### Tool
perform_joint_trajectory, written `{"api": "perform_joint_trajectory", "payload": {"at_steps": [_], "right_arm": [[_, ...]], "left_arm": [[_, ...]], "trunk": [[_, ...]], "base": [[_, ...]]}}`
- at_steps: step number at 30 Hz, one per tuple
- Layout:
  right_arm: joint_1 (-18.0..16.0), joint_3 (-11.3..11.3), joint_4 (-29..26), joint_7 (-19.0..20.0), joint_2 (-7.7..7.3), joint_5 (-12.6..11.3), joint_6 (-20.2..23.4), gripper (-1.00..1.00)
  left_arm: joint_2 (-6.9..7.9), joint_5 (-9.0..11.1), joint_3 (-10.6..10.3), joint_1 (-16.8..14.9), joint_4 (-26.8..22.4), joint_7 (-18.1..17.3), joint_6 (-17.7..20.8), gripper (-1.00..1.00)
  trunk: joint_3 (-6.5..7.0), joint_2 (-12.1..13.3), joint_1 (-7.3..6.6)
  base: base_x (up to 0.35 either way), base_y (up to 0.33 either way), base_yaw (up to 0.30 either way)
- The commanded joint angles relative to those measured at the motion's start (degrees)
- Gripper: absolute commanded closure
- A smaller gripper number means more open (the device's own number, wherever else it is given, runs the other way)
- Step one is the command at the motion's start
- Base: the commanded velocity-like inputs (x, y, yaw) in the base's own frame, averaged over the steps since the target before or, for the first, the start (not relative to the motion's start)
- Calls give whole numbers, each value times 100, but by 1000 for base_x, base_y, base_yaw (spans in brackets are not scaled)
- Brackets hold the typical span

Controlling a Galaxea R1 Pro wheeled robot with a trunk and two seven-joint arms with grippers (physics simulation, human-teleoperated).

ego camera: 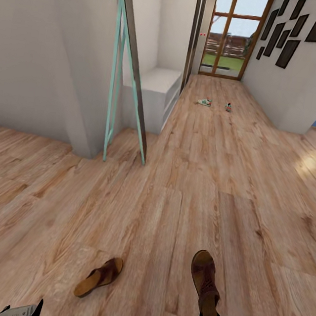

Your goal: Pick up the two gym shoes and the two sandals from the corridor floor and place them onto the hallstand (shoe rack) in the corridor, making sure they are on the rack and not on the floor. Arrange them so the two gym shoes are next to each other and the two sandals are next to each other.

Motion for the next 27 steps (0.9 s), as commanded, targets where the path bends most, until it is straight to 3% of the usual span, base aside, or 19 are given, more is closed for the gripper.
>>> {"api": "perform_joint_trajectory", "payload": {"at_steps": [1, 12, 21, 27], "right_arm": [[-2, -2, 2, 27, 0, -29, -11, 100], [-2, -2, -15, 20, 2, -36, -11, 100], [-2, -2, -8, 20, 2, -36, -11, 100], [-2, -6, 0, 20, 2, -32, -7, 100]], "left_arm": [[-2, 42, 14, -4, 10, -53, -10, -100], [-2, 42, 14, -4, 9, -53, -8, -100], [-2, 42, 14, -4, 13, -53, -10, -100], [3, 26, -24, -5, 1, -63, 1, -100]], "trunk": [[-4, -1, 1], [-4, -1, 1], [-4, -1, 1], [-4, -1, 1]], "base": [[221, 187, 0], [55, 46, -3], [1, 1, -199], [0, 0, -55]]}}
